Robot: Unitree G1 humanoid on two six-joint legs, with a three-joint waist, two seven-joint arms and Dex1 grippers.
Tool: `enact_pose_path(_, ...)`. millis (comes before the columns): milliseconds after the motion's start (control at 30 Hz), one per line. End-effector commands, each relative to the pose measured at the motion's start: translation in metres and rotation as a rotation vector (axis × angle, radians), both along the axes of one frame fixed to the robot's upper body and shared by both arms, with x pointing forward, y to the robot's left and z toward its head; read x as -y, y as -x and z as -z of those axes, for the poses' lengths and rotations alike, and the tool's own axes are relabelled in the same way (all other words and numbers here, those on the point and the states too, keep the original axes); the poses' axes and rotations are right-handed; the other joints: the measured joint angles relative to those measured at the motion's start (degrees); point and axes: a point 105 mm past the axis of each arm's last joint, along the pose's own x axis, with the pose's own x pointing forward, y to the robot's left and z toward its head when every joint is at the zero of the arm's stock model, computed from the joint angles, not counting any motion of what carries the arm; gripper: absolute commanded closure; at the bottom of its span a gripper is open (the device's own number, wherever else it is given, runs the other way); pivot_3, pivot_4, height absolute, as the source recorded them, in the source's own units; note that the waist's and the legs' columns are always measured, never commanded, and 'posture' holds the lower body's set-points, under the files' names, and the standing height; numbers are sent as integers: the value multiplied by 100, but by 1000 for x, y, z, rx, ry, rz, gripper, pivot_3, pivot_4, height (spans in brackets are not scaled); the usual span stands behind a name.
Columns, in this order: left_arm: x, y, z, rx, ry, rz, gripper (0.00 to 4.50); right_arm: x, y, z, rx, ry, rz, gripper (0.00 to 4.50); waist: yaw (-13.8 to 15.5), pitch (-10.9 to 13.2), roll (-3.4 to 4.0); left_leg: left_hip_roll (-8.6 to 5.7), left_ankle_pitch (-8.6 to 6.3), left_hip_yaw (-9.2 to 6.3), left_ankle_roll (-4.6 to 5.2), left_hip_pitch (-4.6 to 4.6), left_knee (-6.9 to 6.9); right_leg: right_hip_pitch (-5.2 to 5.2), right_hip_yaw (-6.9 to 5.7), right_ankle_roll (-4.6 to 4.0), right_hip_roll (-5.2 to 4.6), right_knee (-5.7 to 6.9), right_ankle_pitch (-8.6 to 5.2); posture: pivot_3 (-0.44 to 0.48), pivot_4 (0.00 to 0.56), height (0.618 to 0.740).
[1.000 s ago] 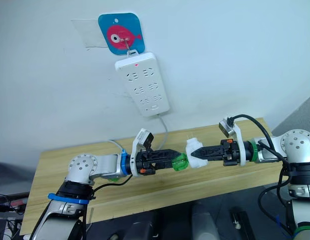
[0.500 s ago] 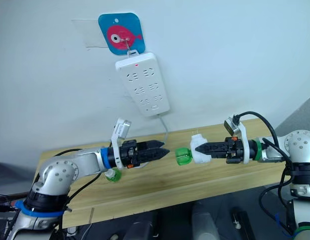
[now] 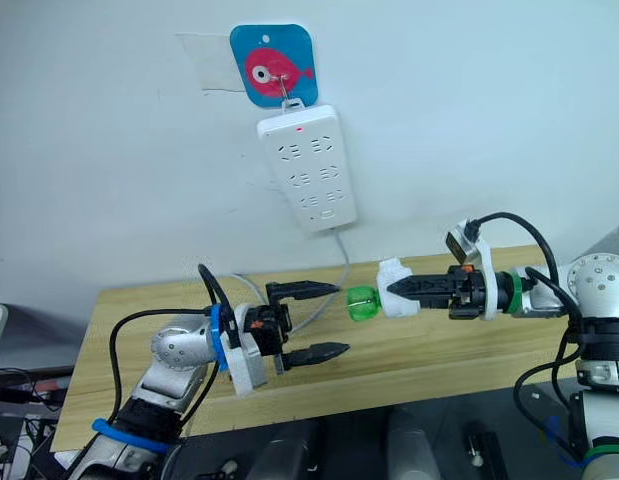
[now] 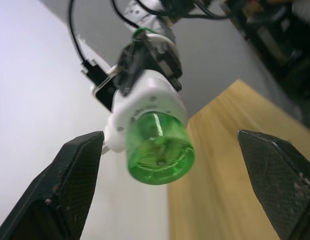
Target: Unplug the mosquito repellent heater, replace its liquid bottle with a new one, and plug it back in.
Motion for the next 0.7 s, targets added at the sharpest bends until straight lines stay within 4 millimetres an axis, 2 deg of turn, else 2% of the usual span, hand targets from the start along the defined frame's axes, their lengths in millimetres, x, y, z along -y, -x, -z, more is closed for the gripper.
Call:
enact_pose_path(33,8,-4,-4,95,26,-10,45,-5,6,-11,28,-36,-46,1516,-6,0,0,0,-1,0,2,0,1,0,-1,0,0,1,0,-108,252,740)
enact_pose_path(333,13,-10,-6,150,55,-39,45,-5,8,-12,20,-37,-47,1516,-57,0,0,1,-1,4,3,4,1,-3,-13,2,5,13,1,-121,266,740)
enact_pose_path(567,15,-11,-6,149,63,-42,2176,-7,9,-10,13,-36,-48,1516,-70,0,0,1,-1,4,4,4,2,-3,-13,3,5,13,2,-123,270,740)
enact_pose_path(700,16,-13,-8,145,75,-46,2236,-6,9,-9,9,-31,-46,1516,-71,0,0,1,-1,4,4,4,1,-3,-15,4,5,13,2,-121,270,740)
